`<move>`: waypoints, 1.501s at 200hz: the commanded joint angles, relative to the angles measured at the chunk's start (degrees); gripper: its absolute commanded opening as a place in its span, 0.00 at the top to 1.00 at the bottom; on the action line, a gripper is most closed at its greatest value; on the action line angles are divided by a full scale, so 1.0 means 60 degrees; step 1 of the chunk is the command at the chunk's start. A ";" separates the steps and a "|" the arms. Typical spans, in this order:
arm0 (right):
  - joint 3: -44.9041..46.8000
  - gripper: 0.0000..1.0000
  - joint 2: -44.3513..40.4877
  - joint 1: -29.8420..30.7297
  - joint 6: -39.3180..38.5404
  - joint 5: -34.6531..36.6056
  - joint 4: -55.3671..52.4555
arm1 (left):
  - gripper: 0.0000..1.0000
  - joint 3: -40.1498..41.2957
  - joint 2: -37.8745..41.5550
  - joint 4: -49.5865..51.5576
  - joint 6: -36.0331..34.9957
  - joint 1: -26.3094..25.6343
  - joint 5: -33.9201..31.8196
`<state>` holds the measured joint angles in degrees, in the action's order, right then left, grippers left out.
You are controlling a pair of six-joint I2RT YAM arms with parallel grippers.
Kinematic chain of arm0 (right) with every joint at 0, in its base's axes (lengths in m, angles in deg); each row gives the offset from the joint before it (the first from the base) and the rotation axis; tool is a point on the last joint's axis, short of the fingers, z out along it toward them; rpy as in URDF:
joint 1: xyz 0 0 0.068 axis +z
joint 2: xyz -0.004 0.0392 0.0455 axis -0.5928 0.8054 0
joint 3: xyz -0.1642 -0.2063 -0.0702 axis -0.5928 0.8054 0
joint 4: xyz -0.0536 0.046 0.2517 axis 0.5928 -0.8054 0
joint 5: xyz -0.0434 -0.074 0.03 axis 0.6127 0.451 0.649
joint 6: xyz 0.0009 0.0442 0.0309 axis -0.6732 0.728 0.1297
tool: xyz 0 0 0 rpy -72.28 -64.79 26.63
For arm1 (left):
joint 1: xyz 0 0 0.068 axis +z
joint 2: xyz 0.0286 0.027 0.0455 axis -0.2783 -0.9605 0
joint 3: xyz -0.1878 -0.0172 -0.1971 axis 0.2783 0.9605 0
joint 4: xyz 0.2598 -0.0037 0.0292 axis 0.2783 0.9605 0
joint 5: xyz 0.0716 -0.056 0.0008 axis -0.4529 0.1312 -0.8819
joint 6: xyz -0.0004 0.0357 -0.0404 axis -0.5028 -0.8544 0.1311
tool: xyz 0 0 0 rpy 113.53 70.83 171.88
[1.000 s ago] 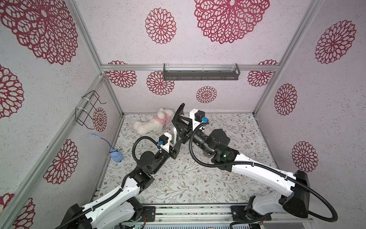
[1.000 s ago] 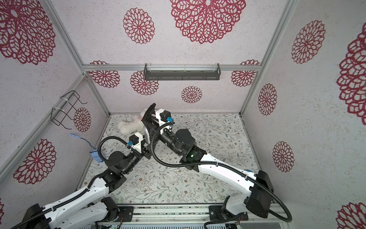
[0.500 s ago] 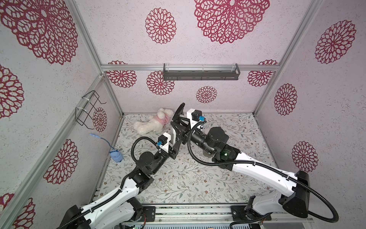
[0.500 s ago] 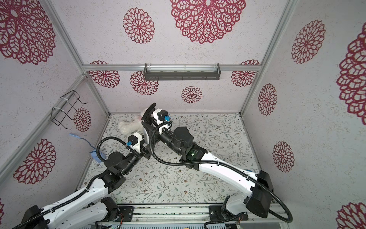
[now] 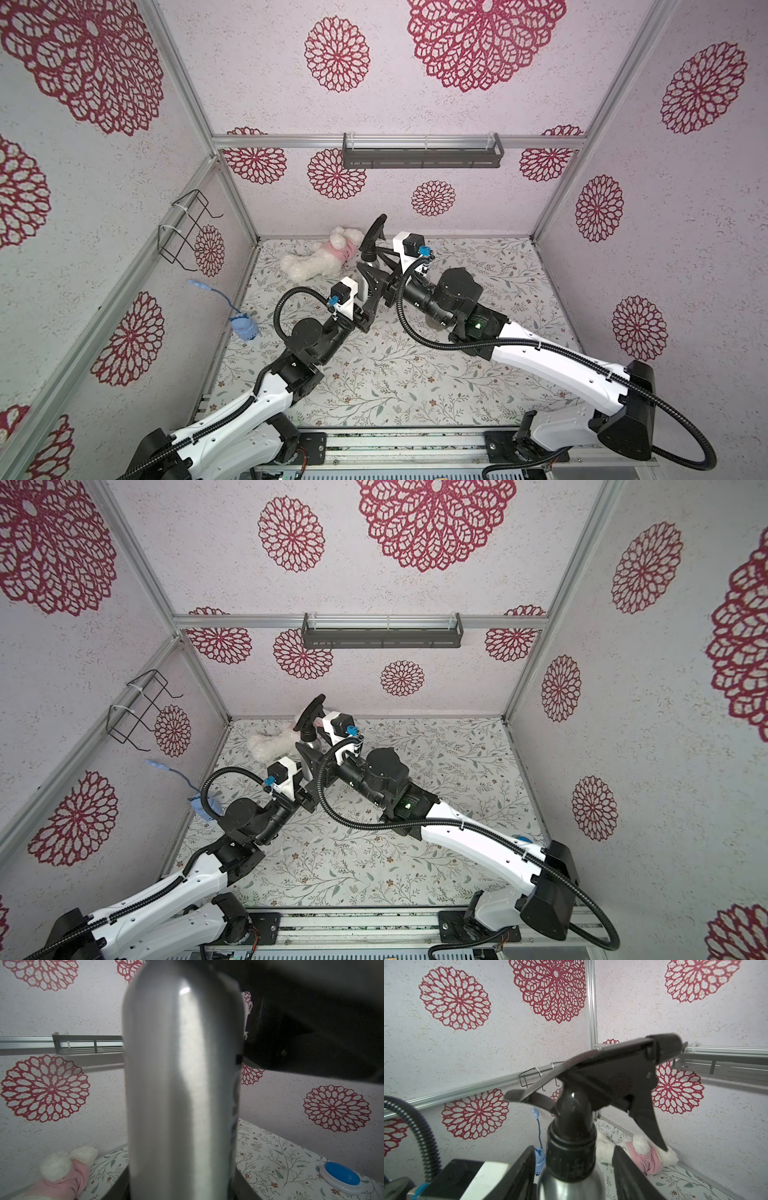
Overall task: Attach spray nozzles to spray bottles
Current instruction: Insert the spray nozzle into the spray bottle, then screw the spray nozzle on the spray bottle.
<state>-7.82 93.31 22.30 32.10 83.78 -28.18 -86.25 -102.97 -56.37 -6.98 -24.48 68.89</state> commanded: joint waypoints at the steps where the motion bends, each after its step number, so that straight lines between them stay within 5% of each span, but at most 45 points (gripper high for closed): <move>1: -0.0018 0.39 -0.0619 -0.0005 0.0085 -0.0069 -0.0029 | 0.81 -0.0305 -0.0116 -0.0465 -0.0199 -0.0038 0.0043; 86: 0.0325 0.44 -0.1656 -0.0248 0.0420 -0.0303 -0.1521 | 0.81 -0.0384 -0.0155 -0.0419 -0.0286 -0.0023 0.0105; 191: -0.2459 0.51 -0.0292 -0.1525 0.0743 -0.3880 -0.3601 | 0.81 -0.0672 -0.0222 -0.0231 -0.0351 -0.0023 0.0286; 300: -0.3349 0.53 0.0362 -0.1661 0.0612 -0.4083 -0.3787 | 0.81 -0.0575 -0.0194 -0.0189 -0.0253 -0.0023 0.0477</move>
<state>-25.06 95.49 12.79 35.58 61.14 -51.80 -89.18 -104.20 -56.23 -7.99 -24.48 71.12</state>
